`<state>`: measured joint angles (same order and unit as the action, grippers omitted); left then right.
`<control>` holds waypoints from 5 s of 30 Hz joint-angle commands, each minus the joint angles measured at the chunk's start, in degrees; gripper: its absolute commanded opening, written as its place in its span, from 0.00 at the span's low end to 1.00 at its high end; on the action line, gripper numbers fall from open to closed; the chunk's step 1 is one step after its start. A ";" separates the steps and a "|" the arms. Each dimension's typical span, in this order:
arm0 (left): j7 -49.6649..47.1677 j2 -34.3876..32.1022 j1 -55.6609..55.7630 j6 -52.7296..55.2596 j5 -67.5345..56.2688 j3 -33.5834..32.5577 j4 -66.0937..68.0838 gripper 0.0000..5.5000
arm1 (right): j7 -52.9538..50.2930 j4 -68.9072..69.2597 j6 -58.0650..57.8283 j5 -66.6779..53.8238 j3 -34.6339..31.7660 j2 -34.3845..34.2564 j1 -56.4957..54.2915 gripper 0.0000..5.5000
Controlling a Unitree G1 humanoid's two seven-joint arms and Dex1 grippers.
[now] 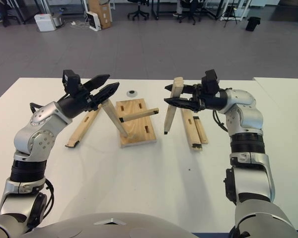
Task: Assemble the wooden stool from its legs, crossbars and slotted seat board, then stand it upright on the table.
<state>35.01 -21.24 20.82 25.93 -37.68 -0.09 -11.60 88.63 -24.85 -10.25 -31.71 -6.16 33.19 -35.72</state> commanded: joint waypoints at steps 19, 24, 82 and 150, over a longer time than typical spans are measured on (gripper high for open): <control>11.60 -9.23 10.74 -0.15 7.75 1.32 19.46 0.55 | -22.84 20.17 4.68 -7.33 1.04 -18.12 31.50 0.37; 12.39 -8.44 10.96 -0.88 8.25 1.64 21.39 0.55 | -23.67 21.52 2.42 -8.48 1.30 -17.37 28.26 0.37; 11.41 -3.51 6.85 -1.71 8.47 1.99 17.67 0.55 | 3.87 -32.13 19.32 9.61 16.53 5.26 -15.86 0.37; 11.09 -1.86 6.43 -2.04 8.65 1.80 18.51 0.55 | 3.87 -28.27 11.60 -8.40 55.68 4.70 -28.12 0.37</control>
<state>46.10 -22.82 30.37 20.64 -31.95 -0.90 3.66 89.16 -55.53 3.04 -39.39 48.17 41.73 -67.16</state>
